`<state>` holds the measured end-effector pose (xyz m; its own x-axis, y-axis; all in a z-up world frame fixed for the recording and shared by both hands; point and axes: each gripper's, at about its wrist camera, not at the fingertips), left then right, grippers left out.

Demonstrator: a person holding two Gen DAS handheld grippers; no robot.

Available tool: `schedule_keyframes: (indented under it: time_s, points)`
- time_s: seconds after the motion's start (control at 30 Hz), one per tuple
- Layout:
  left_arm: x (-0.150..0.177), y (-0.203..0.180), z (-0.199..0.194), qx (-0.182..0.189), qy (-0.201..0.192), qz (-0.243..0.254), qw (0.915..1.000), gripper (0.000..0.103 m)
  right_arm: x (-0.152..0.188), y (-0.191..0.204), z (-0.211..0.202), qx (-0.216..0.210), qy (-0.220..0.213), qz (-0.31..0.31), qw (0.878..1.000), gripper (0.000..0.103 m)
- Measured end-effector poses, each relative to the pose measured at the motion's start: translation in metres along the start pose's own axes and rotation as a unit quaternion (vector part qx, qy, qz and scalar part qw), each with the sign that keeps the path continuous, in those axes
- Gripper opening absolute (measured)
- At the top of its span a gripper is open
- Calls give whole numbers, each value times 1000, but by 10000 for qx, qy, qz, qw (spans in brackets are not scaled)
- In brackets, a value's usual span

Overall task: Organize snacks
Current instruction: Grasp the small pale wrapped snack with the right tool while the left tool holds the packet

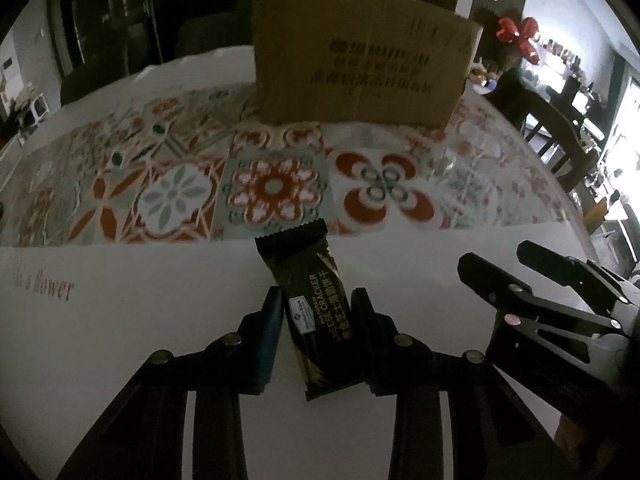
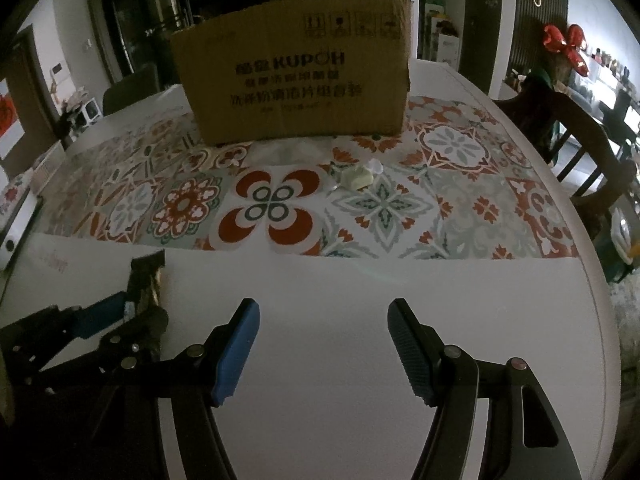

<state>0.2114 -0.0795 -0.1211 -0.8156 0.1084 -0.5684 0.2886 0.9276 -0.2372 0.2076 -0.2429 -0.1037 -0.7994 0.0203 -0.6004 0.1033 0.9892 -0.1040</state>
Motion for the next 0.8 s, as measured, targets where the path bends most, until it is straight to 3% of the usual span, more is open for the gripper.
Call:
schedule_keyframes:
  time_s: [0.4, 0.8]
  points:
    - [-43, -3, 16, 138, -415, 290, 9986, 34, -47, -8, 19, 113, -463, 19, 9989, 67]
    - [-78, -9, 48, 169, -421, 413, 9981, 33, -76, -14, 59, 203, -409, 229, 9987, 62]
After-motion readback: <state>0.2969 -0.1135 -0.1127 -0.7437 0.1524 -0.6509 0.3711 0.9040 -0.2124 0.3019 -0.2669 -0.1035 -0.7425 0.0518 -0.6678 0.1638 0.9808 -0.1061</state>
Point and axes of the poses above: each gripper's, at about its wrist camera, not at the fingertips, and z roughly the way its jaws point, y to its left, x to its underside, and after that the axes turned 13 degrees about x, right-handed
